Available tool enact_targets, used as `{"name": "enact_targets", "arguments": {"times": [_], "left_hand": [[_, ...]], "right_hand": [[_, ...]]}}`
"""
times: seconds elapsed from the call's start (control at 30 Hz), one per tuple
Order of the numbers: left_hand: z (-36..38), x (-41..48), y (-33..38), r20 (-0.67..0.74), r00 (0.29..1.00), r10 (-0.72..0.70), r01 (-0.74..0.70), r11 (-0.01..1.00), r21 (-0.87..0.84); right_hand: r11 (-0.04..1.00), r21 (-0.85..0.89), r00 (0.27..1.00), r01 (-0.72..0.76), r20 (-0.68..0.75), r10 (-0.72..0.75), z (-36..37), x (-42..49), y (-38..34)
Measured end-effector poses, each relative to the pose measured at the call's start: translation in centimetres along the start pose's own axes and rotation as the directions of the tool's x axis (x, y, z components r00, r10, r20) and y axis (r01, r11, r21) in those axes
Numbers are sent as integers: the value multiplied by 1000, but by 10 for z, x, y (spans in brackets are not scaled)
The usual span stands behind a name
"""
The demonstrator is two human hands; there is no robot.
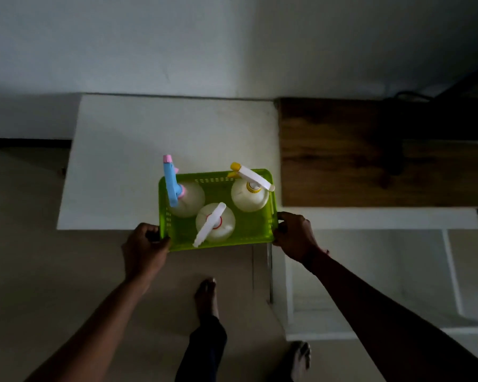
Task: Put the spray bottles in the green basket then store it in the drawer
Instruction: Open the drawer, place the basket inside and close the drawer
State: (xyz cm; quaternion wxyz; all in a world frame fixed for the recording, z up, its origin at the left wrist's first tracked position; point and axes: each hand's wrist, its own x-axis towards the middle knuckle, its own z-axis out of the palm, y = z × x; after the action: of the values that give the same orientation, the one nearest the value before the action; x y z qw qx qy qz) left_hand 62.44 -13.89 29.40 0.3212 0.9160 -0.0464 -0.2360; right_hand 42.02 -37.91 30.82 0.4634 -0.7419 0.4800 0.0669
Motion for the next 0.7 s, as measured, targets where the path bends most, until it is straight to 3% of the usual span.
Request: {"name": "enact_targets", "arguments": {"times": [0.2, 0.4, 0.6, 0.7], "left_hand": [[54, -113, 5, 98, 994, 53, -54, 999, 1], [130, -195, 19, 222, 974, 36, -34, 999, -12], [204, -246, 49, 380, 923, 55, -78, 996, 45], [243, -257, 61, 458, 889, -1, 0, 1000, 3]], "right_hand": [[999, -44, 999, -12, -35, 11, -62, -71, 95], [981, 32, 978, -191, -74, 193, -114, -123, 198], [920, 77, 902, -384, -183, 392, -156, -144, 275], [892, 82, 867, -444, -214, 451, -169, -136, 300]]}}
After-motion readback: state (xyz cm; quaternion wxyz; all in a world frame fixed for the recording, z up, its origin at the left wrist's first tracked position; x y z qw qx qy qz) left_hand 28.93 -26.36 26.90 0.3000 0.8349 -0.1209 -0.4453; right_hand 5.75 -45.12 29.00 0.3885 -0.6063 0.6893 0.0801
